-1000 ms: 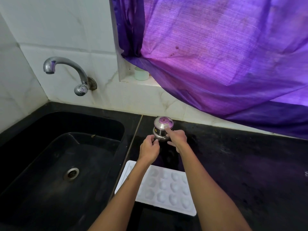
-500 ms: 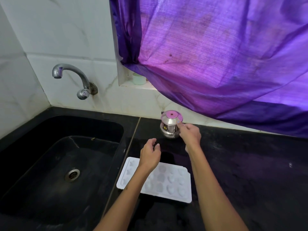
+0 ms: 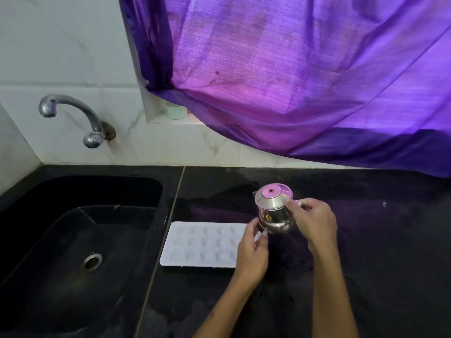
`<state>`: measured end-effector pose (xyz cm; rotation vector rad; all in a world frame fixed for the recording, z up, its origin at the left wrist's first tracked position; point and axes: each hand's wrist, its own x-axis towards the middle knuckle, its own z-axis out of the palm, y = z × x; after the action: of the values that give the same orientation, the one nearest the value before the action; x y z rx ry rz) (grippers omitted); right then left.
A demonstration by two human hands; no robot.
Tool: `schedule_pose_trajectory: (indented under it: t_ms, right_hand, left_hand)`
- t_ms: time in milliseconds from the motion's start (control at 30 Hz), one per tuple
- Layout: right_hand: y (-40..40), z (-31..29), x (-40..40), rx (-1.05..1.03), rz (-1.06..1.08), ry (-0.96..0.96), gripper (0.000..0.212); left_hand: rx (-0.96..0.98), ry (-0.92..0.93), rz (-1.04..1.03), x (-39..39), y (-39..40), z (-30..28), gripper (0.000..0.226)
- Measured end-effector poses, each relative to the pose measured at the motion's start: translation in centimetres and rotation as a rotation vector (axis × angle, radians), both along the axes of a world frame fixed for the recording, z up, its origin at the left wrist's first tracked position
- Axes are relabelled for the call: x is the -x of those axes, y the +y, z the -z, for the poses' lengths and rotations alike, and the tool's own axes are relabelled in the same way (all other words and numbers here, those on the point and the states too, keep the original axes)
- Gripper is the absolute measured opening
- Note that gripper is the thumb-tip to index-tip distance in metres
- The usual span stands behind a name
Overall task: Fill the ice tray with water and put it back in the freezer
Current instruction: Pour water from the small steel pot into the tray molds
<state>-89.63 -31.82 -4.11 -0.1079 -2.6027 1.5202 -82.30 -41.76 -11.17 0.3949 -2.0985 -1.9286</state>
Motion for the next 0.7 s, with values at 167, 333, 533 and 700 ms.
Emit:
schedule_pose_trajectory:
  t_ms: [167,333,533,700]
  right_hand:
    - [1.4,0.2,-0.6,-0.136,-0.025,-0.072,0.043]
    - [1.5,-0.2,-0.7,-0.228,-0.116,-0.114,0.035]
    - [1.2,-0.6,-0.6,-0.296,-0.164,-0.159,0.027]
    - [1.0,-0.6,-0.2,-0.351,-0.163,-0.149,0.024]
  left_hand:
    - [-0.074,-0.019,0.042,-0.6,2.2,1.2,0.041]
    - [-0.099,-0.025,0.022,-0.4,2.6,1.9,0.045]
    - [-0.134,-0.020,0.015,-0.1,2.7,2.2,0.044]
    - [-0.186,-0.040,0.028,0.2,3.0,2.4,0.042]
